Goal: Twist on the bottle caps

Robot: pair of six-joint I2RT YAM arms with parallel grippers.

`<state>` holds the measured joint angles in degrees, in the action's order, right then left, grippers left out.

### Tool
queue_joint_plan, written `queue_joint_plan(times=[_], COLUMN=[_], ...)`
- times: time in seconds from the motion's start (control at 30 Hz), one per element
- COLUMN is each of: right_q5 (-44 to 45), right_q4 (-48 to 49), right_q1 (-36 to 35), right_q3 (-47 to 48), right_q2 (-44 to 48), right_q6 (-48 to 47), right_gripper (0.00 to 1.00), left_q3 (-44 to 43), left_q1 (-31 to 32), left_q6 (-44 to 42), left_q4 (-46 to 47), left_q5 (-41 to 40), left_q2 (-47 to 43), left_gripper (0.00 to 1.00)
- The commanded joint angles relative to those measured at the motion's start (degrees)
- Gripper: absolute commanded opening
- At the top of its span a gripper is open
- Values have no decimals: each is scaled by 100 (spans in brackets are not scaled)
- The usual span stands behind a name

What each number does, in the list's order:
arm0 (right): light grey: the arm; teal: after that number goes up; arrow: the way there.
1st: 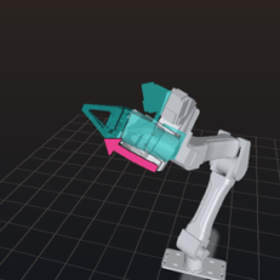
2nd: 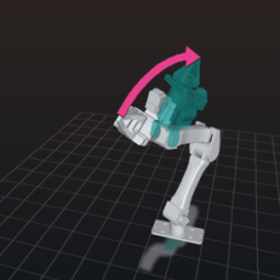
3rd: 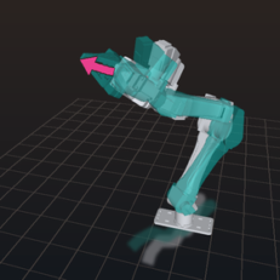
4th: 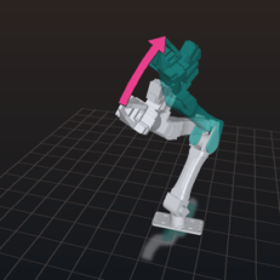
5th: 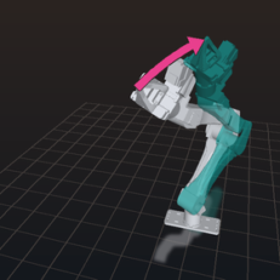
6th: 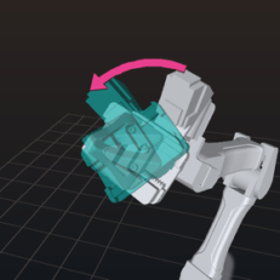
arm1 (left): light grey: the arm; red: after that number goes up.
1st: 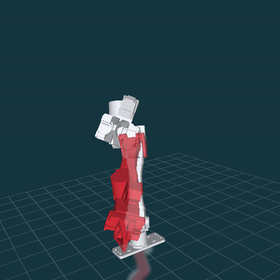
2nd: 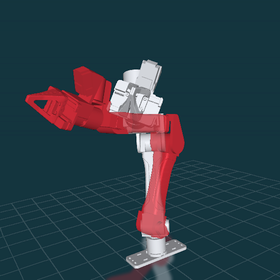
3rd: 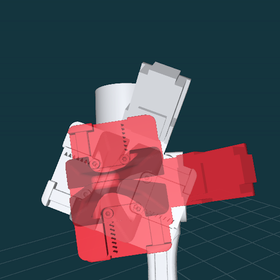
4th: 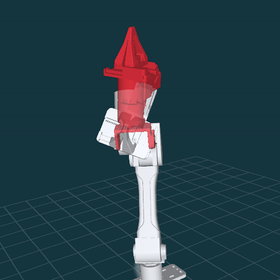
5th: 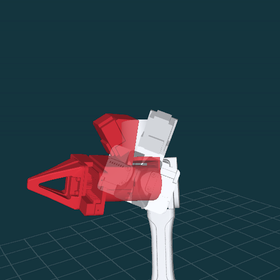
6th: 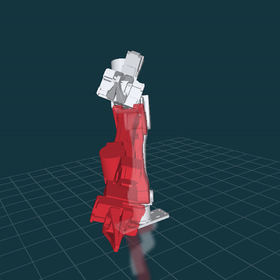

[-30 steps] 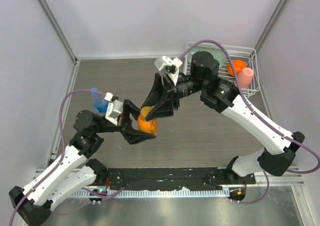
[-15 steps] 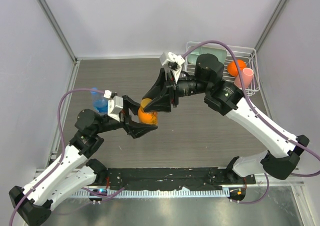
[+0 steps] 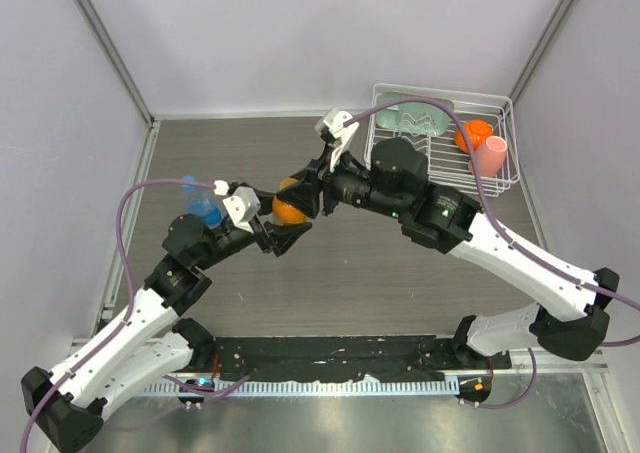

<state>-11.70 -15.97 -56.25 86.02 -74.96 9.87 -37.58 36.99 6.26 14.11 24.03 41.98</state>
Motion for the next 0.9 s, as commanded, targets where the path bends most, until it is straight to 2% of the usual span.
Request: queue_joint_plan(times=[0.0, 0.07, 0.17, 0.3, 0.4, 0.47, 0.5, 0.57, 0.6, 0.63, 0.67, 0.77, 0.87], right_q5=[2459, 3399, 4303, 5124, 5406, 5389, 5146, 4846, 4618, 4137, 3819, 2607, 1324], right_q4=[-1330, -1505, -1760, -2042, -2007, -1841, -1753, -1664, -1673, -1673, -1664, -1708, -1918], right_q1=[-711, -975, -1116, -1204, -1274, -1283, -1283, -1275, -1248, -1222, -1161, -827, -353], right_q3=[143, 274, 503, 819, 995, 1110, 1267, 1574, 1915, 2049, 2146, 2340, 2349], right_q2=[-501, -703, -1003, -1284, -1381, -1346, -1311, -1241, -1136, -1048, -943, -573, -336], right_q6=[585, 831, 1376, 1921, 1949, 1748, 1564, 925, 677, 553, 360, 201, 112], right_gripper=[1, 1, 1, 1, 1, 15, 34, 49, 63, 68, 78, 84, 87], left_q3=[-162, -162, -135, -83, -30, 5, 31, 58, 84, 102, 111, 155, 111], left_q1=[-78, -78, -78, -78, -78, -78, -78, -78, -78, -78, -78, -78, -78], left_q6=[-739, -793, -828, -863, -864, -864, -855, -724, -671, -661, -409, -57, 217], left_q4=[1252, 1270, 1270, 1279, 1287, 1305, 1288, 1261, 1244, 1235, 1209, 1182, 1059], left_q5=[-970, -1040, -1137, -1216, -1217, -1217, -1199, -1138, -1051, -928, -831, -558, -24], left_q2=[-155, -163, -199, -234, -260, -286, -304, -330, -357, -374, -392, -410, -410], left_gripper=[0, 0, 0, 0, 0, 0, 0, 0, 0, 0, 0, 0, 0])
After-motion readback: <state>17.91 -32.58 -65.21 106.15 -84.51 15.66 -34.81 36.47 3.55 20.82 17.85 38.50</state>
